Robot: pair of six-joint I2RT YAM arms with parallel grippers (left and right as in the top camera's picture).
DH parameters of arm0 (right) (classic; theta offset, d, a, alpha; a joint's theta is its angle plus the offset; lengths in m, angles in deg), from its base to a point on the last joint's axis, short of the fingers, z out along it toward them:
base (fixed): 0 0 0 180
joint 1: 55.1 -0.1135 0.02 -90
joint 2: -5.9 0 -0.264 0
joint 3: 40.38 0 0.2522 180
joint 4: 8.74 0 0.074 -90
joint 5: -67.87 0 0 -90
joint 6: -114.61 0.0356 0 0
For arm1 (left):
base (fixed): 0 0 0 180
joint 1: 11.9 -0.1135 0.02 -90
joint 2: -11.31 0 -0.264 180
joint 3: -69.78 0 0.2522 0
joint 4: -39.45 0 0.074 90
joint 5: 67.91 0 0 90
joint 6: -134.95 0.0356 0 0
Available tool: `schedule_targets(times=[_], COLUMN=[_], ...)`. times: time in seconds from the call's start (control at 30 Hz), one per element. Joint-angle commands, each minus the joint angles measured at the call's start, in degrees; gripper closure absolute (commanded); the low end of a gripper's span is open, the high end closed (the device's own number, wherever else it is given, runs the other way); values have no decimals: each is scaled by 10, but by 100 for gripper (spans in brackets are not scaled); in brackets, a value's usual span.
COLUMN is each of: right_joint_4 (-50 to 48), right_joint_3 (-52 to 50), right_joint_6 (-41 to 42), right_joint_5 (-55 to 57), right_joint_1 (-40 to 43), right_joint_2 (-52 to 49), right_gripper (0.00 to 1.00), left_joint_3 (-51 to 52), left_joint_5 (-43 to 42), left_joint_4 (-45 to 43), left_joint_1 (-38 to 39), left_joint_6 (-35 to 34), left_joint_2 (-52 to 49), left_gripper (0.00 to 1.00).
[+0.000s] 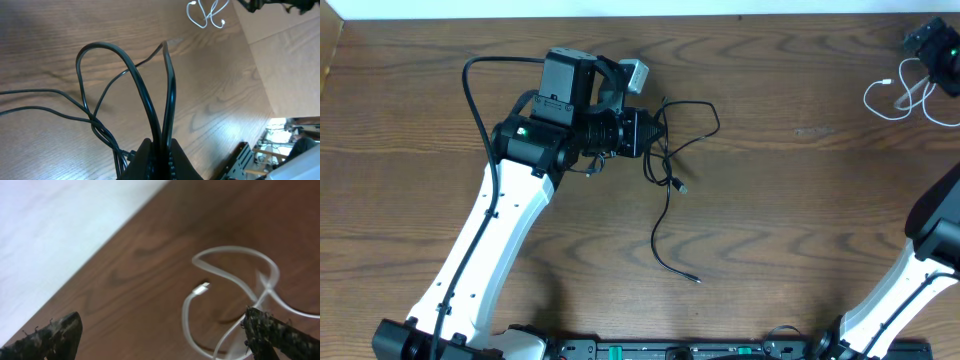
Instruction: Untangle cables
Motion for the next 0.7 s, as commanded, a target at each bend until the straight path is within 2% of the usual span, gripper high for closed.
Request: schedule_targets(times=[0.0, 0.27, 0.5, 0.67], right_joint_4=[10, 30, 105, 198], right_joint_3=[13, 13, 13, 9], right_joint_6=[-36, -38, -92, -144], right_joint_5=[-86, -85, -315, -329], right_joint_1=[-7, -21, -51, -118], right_joint_2=[59, 116, 128, 123], right_gripper=[1, 1, 1, 1], left_joint_3=[-12, -12, -12, -12], left_joint_5=[24, 23, 23, 23], left_joint_4=[-6, -21, -87, -150], left_joint_1=[0, 0, 0, -2], left_joint_6=[10, 9, -23, -74], left_joint_2=[4, 4, 4, 4], left_gripper=[92, 93, 93, 93])
